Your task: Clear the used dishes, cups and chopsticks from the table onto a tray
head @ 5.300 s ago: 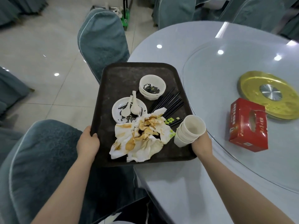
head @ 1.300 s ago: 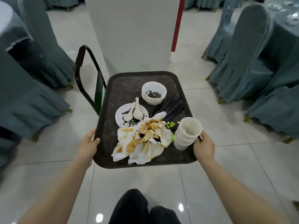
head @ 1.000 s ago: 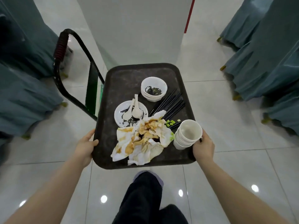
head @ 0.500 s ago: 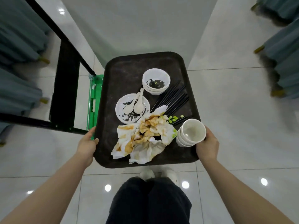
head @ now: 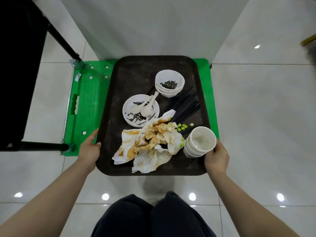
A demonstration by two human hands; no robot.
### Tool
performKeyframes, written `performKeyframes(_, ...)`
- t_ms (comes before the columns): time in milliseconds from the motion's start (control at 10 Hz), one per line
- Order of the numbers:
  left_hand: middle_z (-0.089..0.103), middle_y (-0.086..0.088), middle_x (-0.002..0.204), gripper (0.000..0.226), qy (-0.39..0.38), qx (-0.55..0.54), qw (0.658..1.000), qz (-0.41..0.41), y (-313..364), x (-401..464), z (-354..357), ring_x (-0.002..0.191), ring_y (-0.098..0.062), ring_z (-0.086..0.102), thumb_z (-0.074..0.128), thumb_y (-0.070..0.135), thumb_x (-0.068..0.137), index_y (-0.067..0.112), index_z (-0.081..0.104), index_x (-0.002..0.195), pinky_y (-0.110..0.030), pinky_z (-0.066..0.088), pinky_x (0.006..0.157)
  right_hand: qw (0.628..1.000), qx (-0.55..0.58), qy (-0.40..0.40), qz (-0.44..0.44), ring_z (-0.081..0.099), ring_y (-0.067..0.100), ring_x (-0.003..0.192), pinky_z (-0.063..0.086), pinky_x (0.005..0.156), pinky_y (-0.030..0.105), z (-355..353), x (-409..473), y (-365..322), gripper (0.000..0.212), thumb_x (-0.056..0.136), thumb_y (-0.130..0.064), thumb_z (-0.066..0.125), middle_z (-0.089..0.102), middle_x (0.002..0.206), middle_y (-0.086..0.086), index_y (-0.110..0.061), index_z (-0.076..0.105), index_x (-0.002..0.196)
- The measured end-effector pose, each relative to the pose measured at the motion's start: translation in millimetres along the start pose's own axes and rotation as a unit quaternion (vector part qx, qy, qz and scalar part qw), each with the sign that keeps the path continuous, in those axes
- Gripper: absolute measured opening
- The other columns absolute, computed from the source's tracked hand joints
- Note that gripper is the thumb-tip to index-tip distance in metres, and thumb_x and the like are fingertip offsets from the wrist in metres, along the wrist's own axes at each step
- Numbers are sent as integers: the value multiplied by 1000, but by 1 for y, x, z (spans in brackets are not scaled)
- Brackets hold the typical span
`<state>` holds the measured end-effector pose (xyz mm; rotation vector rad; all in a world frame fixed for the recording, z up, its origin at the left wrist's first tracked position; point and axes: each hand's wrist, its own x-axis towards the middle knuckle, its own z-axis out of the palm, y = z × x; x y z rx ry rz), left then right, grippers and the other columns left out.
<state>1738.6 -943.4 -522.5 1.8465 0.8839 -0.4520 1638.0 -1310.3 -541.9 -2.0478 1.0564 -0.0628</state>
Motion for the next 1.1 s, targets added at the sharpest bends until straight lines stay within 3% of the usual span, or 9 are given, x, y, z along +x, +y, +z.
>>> performKeyframes(300,67,-4,91,55,53,23,998,-33,-23,29,21,91,-28,64,46,-3,93,28,53,138,-47,52,93,996,-31,-57,66,57,36,110,43,91,37,28,14,20,36,95,-13,45,63,122,16,-12,58,128)
performKeyframes(400,65,-7,123,46,41,-51,996,-67,-30,34,31,110,-30,62,46,3,96,23,56,135,-47,48,100,980,38,-103,163,57,32,105,45,95,42,33,23,23,32,94,-17,42,64,113,13,-12,65,116)
performKeyframes(500,64,-10,126,36,24,-43,996,-76,-32,38,34,115,-30,60,48,13,96,18,60,130,-44,47,102,946,132,-107,274,51,26,83,41,75,37,34,32,19,25,91,-19,45,55,86,13,-12,57,70)
performKeyframes(600,60,-19,129,35,27,-24,997,-74,-33,31,37,120,-35,56,45,17,98,6,58,128,-43,45,100,932,161,-125,299,48,23,80,39,74,37,31,39,14,24,92,-23,46,52,85,8,-11,52,73)
performKeyframes(700,59,-13,90,19,44,-17,996,-78,-26,17,37,98,-29,54,40,8,97,7,57,89,-31,45,82,924,181,-133,311,48,23,79,37,75,35,20,38,2,31,94,-21,44,53,93,15,7,57,98)
performKeyframes(800,51,5,70,27,22,-128,988,-87,-5,-16,32,72,-12,48,40,9,99,22,45,76,-17,38,62,904,227,-140,334,55,42,112,41,99,45,3,23,-21,45,94,-19,46,49,129,31,14,46,126)
performKeyframes(900,56,8,82,18,-31,-155,984,-84,21,-64,18,68,2,58,36,9,103,15,53,98,-10,44,63,885,240,-195,348,41,33,132,29,112,40,-26,-6,-54,43,99,-26,43,46,141,20,5,51,127)
performKeyframes(1000,55,7,88,23,-76,-151,982,-84,40,-106,4,70,6,60,33,11,104,14,54,95,-9,46,83,856,278,-264,348,42,19,129,29,106,30,-59,-36,-81,35,103,-35,32,44,144,8,-13,50,123)
performKeyframes(1100,58,7,101,26,-69,-144,985,-71,70,-153,-15,101,-9,56,39,12,102,10,52,124,-36,31,114,868,260,-258,336,46,26,127,32,106,33,-93,-61,-109,40,102,-33,36,45,144,15,-5,51,127)
